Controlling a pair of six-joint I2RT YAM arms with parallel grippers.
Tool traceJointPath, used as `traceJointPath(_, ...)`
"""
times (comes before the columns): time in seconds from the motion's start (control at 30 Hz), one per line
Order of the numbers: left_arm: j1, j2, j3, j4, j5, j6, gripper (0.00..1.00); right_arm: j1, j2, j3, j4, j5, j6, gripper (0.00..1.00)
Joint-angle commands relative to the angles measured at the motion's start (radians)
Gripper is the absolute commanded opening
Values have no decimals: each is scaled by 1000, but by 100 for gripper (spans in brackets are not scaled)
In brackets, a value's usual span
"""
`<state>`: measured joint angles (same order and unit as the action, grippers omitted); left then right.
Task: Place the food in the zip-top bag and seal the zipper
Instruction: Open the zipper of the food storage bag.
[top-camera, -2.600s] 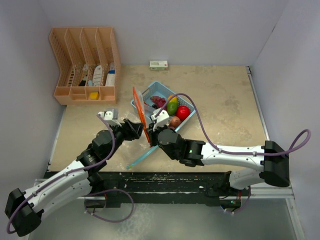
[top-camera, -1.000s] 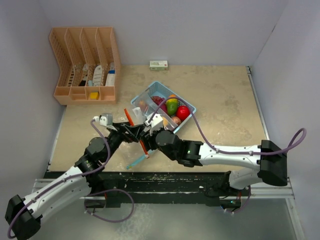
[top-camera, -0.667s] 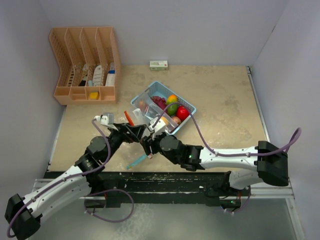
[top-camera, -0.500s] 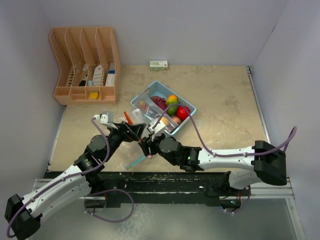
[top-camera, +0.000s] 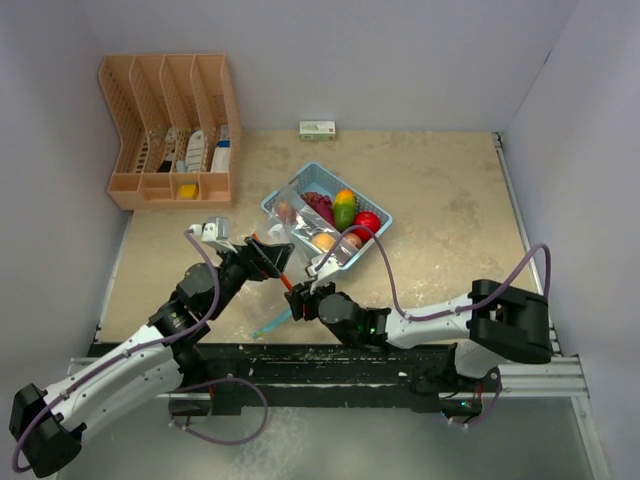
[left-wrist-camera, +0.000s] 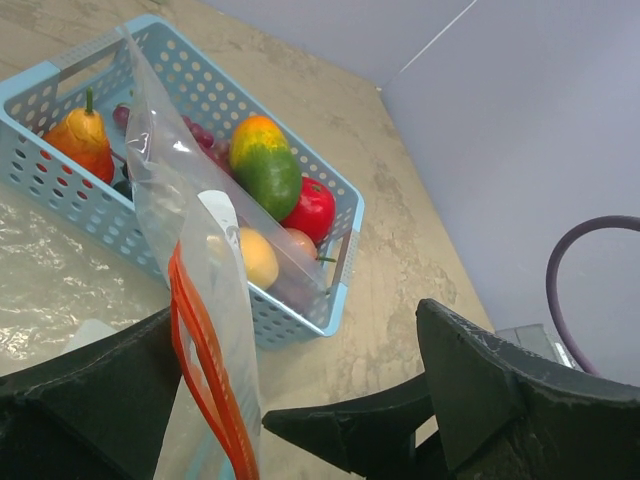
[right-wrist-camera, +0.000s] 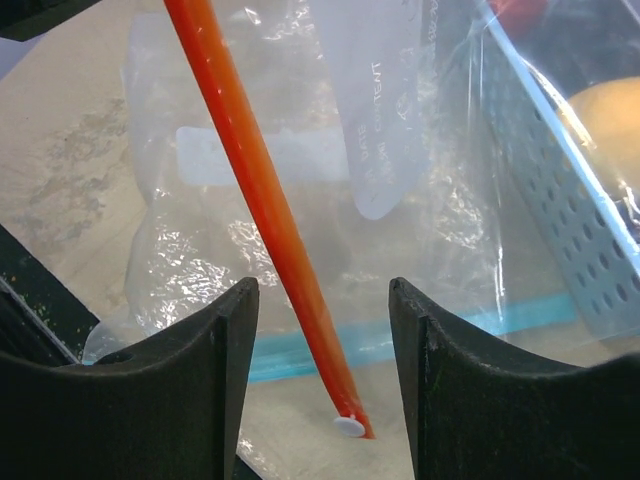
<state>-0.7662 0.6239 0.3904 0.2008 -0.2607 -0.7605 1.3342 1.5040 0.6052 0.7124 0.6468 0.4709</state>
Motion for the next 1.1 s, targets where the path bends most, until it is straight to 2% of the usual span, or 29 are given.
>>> traceJointPath(0.0, -2, -2, 30, 24, 11, -18, 95, 0, 26, 25, 107, 35, 43, 54)
traceJointPath(0.07, -2, -5, 30, 21, 9, -18, 95, -1, 40, 27, 110, 42, 44, 50)
traceJointPath(0.17, -2, -11, 28, 15, 8, -16, 95, -1, 45, 23, 104, 64, 56, 35)
traceJointPath(0.33, -2, -20, 22, 9, 9, -16, 95, -15, 20, 4, 89, 73, 70, 17)
traceJointPath(0.43, -2, -26, 21, 8, 17, -9, 95, -25, -6, -8, 76, 82, 83, 1)
traceJointPath(0.6, -2, -61, 25, -72, 12, 16, 99, -31, -124, -42, 39, 96, 68, 0)
traceJointPath(0.77, -2, -113, 4, -104, 4, 63, 99, -36, -276, -52, -45, 12, 5, 0)
traceJointPath(0.93, -2, -128, -42, 20, 76, 115, 99, -44, -351, -16, -140, -107, -57, 0)
traceJointPath(1.07, -2, -122, -81, 179, 211, 142, 91, -84, -360, -2, -145, -256, -74, 0)
